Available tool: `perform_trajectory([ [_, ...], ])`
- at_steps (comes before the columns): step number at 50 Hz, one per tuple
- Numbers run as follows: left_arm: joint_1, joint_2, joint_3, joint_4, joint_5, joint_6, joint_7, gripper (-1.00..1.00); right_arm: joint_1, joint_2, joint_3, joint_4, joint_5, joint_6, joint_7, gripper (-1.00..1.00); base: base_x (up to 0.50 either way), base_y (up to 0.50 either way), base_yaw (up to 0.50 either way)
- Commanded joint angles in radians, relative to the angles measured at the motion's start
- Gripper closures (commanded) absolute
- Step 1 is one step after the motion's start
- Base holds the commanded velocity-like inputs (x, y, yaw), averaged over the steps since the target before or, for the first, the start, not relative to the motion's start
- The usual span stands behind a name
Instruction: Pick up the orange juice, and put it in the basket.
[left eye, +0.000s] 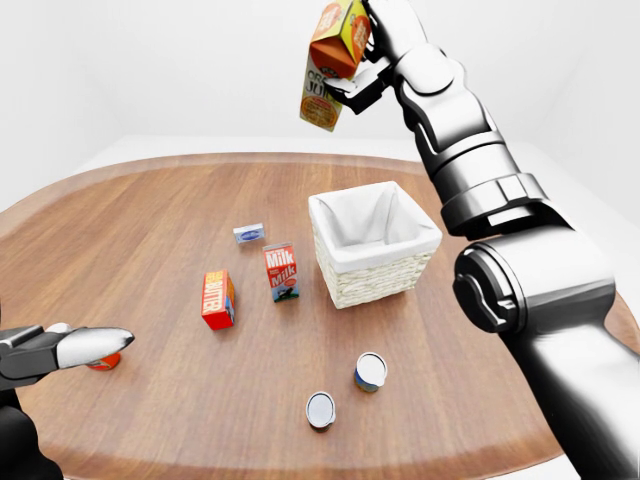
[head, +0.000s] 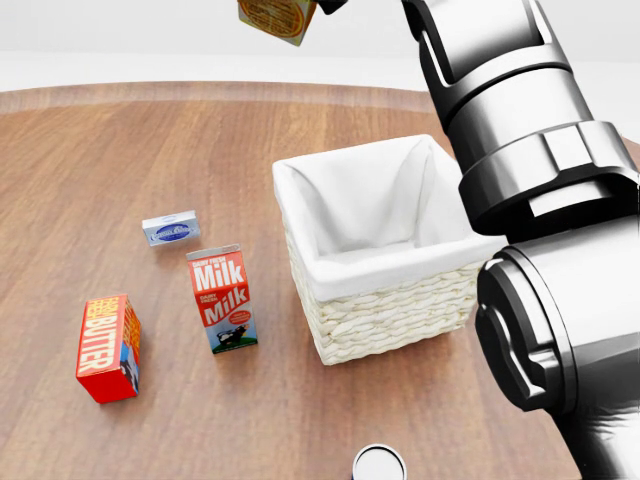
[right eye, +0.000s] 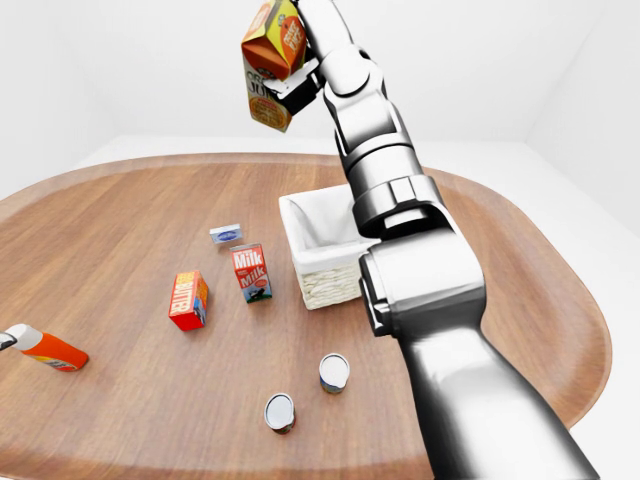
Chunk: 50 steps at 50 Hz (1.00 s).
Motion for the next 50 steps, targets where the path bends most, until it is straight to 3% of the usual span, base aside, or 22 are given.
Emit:
perform_trajectory([
  [1, 0.0, 0.001, 0.001, -0.002, -0.002, 0.0, 0.0, -1.0, -0.053, -0.052, -0.046, 0.145, -0.006, 0.0, -0.095, 1.0, 0.0, 0.0, 0.0],
  [50, 0.004, -0.001, 0.002, -0.011, -0.007, 0.0, -0.001, -1.0, 0.076, -0.039, -0.072, 0.211, -0.251, 0.0, -0.158, 1.0, 0.0, 0.0, 0.0],
])
